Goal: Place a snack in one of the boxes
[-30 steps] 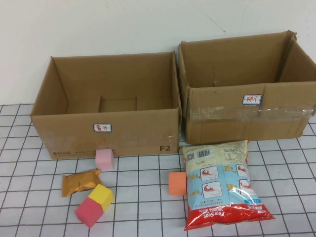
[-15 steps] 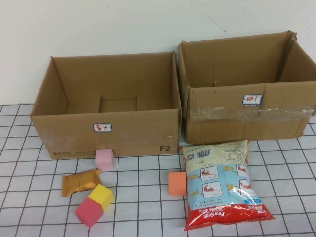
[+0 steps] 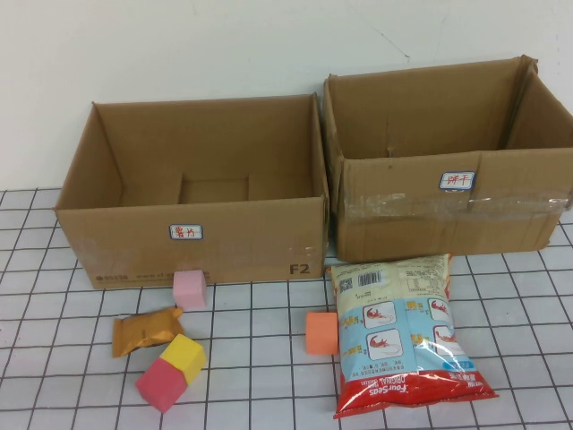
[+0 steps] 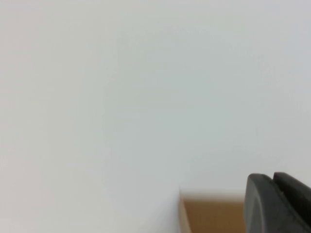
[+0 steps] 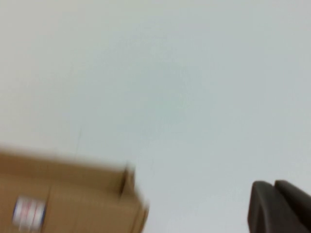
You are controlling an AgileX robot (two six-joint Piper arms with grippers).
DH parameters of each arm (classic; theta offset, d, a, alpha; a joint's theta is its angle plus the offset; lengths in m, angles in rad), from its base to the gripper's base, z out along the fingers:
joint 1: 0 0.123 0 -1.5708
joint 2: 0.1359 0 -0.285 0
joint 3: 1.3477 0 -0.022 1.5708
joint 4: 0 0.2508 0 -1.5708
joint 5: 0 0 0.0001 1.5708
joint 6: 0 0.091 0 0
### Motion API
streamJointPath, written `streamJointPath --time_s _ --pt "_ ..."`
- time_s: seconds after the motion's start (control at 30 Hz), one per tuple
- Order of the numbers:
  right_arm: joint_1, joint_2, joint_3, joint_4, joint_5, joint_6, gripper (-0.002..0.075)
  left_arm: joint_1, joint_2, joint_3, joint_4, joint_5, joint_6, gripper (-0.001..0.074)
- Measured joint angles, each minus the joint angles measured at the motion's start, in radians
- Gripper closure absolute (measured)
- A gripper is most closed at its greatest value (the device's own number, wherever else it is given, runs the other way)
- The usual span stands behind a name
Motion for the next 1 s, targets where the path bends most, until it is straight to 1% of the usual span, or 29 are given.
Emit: streamJointPath --time_s 0.17,0.33,0.47,0.53,0.6,0.67,0.73,0.77,0.87,0.93,1.0 --pt "0.000 0.000 0.000 0.000 -0.255 0.000 0.0727 0.000 0.000 0.000 -0.001 -0.183 0.000 0.0736" --pt "0.000 -0.004 0.000 0.022 -0.326 0.021 0.0727 0.000 0.000 0.000 -0.005 -0.302 0.000 0.0736" --pt "0.000 -0.006 0.000 0.029 -0.325 0.055 0.0727 0.000 0.000 0.000 -0.007 -0.371 0.000 0.0736" --pt "0.000 -0.006 -0.003 0.022 -0.288 0.078 0.0727 0.000 0.000 0.000 -0.007 -0.395 -0.009 0.0736" --pt "0.000 -0.006 -0.043 0.007 -0.189 0.131 0.0727 0.000 0.000 0.000 -0.009 -0.412 -0.055 0.0736" --pt "0.000 -0.006 -0.119 -0.028 -0.024 0.195 0.0727 0.000 0.000 0.000 -0.011 -0.403 -0.129 0.0736" --pt "0.000 -0.006 -0.203 -0.068 0.155 0.232 0.0727 0.000 0.000 0.000 0.003 -0.330 -0.245 0.0736" --pt "0.000 -0.006 -0.248 -0.078 0.257 0.237 0.0727 0.000 -0.001 -0.009 0.033 -0.244 -0.294 0.0736" --pt "0.000 0.018 -0.366 -0.092 0.548 0.216 0.0727 -0.001 -0.001 -0.090 0.205 0.099 -0.399 0.0736" --pt "0.000 0.063 -0.434 -0.078 0.709 0.144 0.0727 -0.001 -0.001 -0.168 0.298 0.327 -0.455 0.0736" --pt "0.000 0.125 -0.501 -0.013 0.848 0.032 0.0727 -0.001 -0.001 -0.266 0.334 0.511 -0.475 0.0736"
